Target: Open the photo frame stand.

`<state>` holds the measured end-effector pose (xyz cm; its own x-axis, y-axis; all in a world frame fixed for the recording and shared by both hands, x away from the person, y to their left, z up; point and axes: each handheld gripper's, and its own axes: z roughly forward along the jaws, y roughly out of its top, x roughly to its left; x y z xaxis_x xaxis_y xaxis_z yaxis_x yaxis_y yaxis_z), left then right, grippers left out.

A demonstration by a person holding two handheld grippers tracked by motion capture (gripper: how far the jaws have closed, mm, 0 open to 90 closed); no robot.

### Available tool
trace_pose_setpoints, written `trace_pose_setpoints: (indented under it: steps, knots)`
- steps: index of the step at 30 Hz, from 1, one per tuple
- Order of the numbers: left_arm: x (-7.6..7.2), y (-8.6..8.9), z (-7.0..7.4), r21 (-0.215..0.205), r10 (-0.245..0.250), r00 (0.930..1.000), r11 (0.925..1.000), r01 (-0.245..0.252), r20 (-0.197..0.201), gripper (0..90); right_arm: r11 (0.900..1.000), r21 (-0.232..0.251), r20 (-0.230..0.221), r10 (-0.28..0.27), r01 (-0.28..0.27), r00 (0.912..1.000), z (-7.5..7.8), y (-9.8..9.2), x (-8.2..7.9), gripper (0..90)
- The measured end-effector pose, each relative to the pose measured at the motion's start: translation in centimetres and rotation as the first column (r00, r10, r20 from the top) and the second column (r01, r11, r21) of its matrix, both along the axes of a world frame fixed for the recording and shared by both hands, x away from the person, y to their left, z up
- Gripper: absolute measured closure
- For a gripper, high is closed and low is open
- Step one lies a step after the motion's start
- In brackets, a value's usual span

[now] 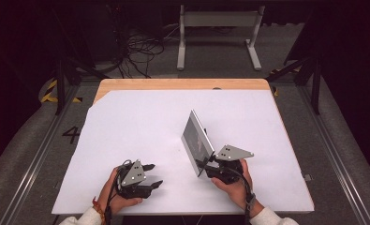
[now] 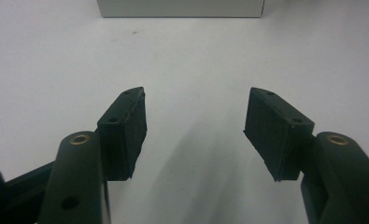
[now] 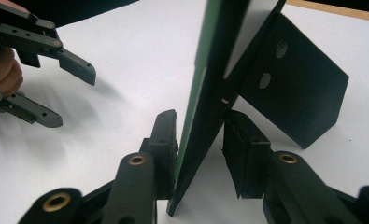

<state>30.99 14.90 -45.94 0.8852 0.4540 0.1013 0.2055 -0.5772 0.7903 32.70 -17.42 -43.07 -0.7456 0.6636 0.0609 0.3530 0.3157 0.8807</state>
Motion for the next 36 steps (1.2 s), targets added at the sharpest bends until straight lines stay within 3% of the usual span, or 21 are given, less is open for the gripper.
trace_pose_setpoints:
  steps: [2,21,27,30,33,36]
  knots:
    - [0.0,0.0,0.0,0.003,0.001,1.0000,1.0000,-0.001,-0.001,38.5,1.000,-0.003,0.003,-0.005,0.005,1.0000,0.0,0.0,0.0,62.9]
    - [0.5,-0.5,0.2,-0.009,0.005,1.0000,0.9999,-0.005,-0.005,34.6,0.999,0.012,-0.030,0.054,-0.053,0.9981,0.3,-1.7,0.7,74.6]
    - [1.8,-1.1,0.5,-0.040,0.018,0.9998,0.9990,-0.018,-0.010,29.6,0.999,-0.006,-0.021,0.051,-0.051,0.9985,0.4,-1.9,0.8,74.8]
    - [2.5,-1.3,0.5,-0.041,0.022,0.9997,0.9989,-0.023,-0.013,25.7,0.999,-0.011,-0.014,0.036,-0.037,0.9992,0.5,-1.9,0.7,67.6]
    - [3.4,-1.7,0.7,-0.055,0.028,0.9994,0.9981,-0.030,-0.022,22.2,0.999,-0.009,-0.019,0.034,-0.034,0.9993,0.4,-1.9,0.7,68.1]
    - [4.3,-2.1,0.8,-0.061,0.026,0.9992,0.9977,-0.028,-0.031,19.8,0.999,-0.005,-0.024,0.045,-0.046,0.9987,0.2,-1.7,0.7,75.2]
